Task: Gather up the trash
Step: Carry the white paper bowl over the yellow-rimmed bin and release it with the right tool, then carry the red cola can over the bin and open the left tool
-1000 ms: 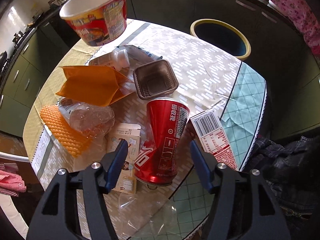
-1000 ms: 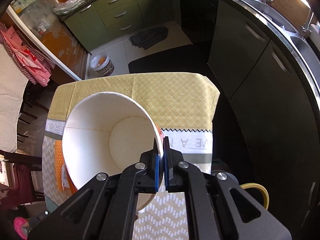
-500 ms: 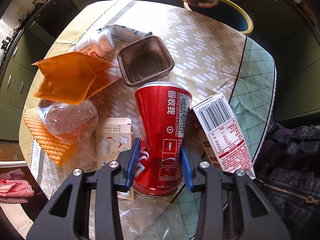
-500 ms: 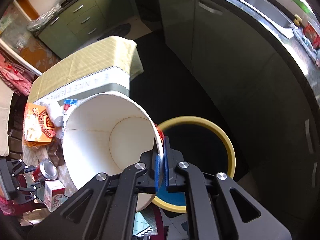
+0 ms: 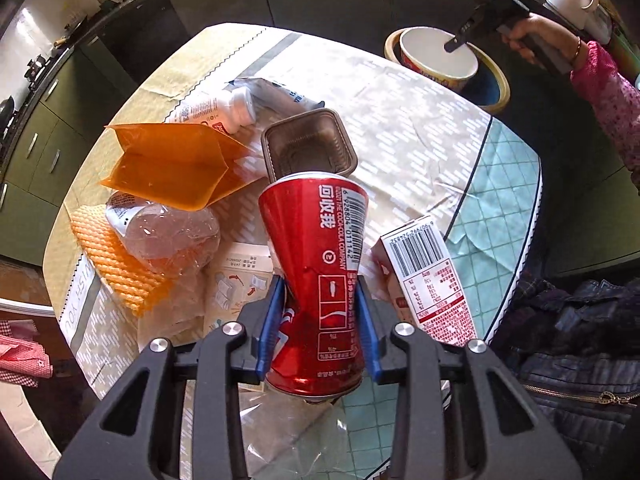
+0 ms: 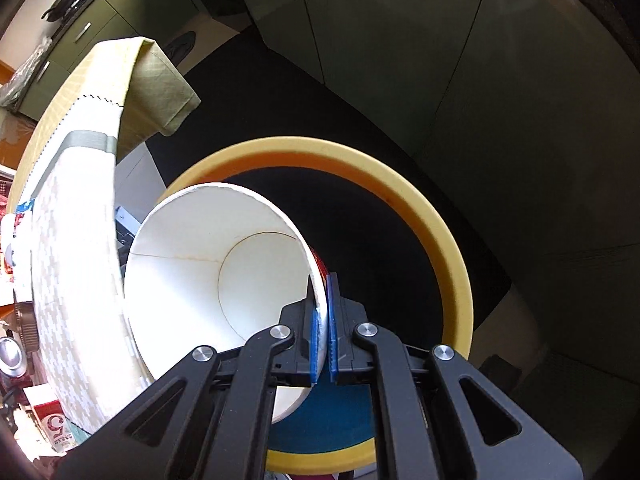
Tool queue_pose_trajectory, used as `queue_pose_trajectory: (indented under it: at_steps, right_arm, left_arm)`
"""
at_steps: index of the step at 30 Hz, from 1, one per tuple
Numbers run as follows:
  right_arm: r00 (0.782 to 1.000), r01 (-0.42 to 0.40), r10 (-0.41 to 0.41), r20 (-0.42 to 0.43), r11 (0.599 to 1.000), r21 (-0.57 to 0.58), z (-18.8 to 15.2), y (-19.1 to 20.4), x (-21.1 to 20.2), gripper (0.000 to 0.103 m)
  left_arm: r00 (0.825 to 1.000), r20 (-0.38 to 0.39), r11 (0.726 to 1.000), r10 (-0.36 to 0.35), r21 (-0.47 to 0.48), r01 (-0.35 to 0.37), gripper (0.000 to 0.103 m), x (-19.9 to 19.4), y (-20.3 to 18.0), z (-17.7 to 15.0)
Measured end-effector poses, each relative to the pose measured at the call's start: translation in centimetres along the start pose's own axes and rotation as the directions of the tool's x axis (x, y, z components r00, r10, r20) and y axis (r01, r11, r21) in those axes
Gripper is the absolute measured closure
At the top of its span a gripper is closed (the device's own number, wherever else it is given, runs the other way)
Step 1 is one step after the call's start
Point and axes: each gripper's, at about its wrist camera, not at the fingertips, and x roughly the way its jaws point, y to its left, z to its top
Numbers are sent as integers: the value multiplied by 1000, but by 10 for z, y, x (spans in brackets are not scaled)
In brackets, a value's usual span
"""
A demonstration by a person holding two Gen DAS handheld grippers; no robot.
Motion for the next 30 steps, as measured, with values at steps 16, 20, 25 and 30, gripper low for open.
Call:
queue_pose_trajectory:
  at_steps: [16,20,25,30]
  right_arm:
    - [973,-21,20,229,1000,2,-50,-38,-78,75]
    - [951,-5,0,310,1000,15,-91,-58,-120,75]
    - [935,22,-47,350,997,77,-143,-88,-139,75]
    - [938,39,-90,335,987,157,-179,-117,-140,75]
  left_arm:
    - [992,111,998,-59,34,56,69,-52,-13,67]
    - [982,117,981,-150,141,133,69,-44,-59,125]
    - [973,49,945,-227,252,208,69,2,-125,204]
    - [981,14,947,-195,265,184,69,65,-168,265]
